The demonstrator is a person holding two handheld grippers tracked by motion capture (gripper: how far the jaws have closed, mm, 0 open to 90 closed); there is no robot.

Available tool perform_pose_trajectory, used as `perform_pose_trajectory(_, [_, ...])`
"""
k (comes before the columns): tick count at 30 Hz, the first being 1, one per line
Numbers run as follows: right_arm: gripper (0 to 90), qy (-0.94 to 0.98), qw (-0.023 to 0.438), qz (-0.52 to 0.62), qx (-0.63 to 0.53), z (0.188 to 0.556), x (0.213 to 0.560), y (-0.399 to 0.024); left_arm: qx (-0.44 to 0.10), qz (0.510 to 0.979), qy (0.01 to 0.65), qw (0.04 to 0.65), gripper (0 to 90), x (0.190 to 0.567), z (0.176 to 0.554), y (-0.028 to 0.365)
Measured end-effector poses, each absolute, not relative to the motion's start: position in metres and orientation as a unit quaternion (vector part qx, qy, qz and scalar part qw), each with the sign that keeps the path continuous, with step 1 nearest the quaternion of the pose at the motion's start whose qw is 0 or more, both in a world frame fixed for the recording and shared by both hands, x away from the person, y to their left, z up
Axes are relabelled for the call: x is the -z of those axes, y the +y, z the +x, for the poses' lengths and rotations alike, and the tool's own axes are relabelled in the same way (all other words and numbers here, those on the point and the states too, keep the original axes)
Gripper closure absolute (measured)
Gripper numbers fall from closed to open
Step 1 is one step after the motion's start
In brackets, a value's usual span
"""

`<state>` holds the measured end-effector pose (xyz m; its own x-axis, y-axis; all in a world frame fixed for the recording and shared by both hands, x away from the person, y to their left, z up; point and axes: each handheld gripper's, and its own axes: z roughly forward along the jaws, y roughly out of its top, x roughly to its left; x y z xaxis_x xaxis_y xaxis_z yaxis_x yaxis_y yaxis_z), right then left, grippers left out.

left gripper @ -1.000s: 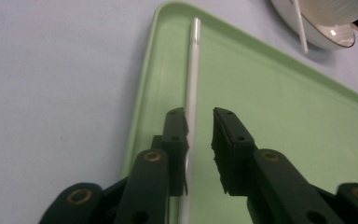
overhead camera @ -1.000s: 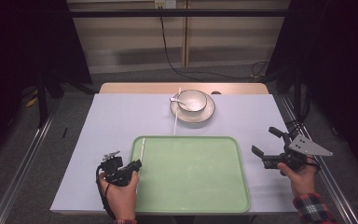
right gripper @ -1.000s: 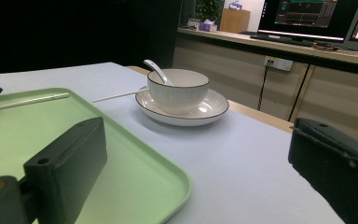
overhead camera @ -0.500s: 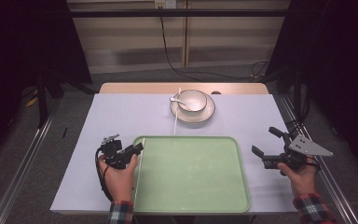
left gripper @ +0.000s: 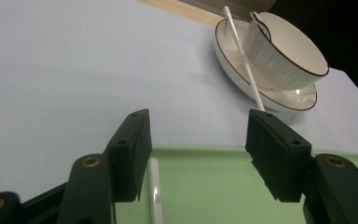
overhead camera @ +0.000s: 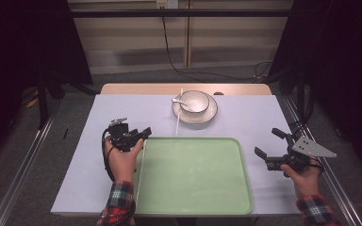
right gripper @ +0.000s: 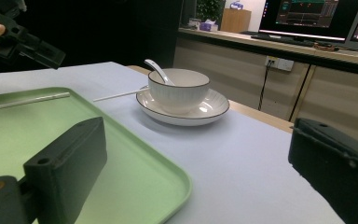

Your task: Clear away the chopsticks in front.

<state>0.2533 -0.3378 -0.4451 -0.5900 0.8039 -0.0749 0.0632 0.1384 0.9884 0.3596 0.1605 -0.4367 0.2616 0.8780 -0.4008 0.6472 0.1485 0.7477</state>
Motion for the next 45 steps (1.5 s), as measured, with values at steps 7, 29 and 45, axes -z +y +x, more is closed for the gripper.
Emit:
perform_pose_trajectory(7, [3.6,0.684,0.321,0.316,-0.574,0.254,0.445,-0.337,-0.120,0.650,0.576,0.480,29.8,0.434,0.383,0.156])
perform_pose_trajectory(29, [3.6,0.684,0.322,0.316,-0.573,0.253,0.446,-0.338,-0.118,0.683,0.545,0.472,10.5,0.442,0.440,0.130])
perform_pose_trajectory(45, [3.7,0.685,0.320,0.315,-0.574,0.254,0.446,-0.337,-0.117,0.707,0.525,0.460,7.9,0.451,0.463,0.100])
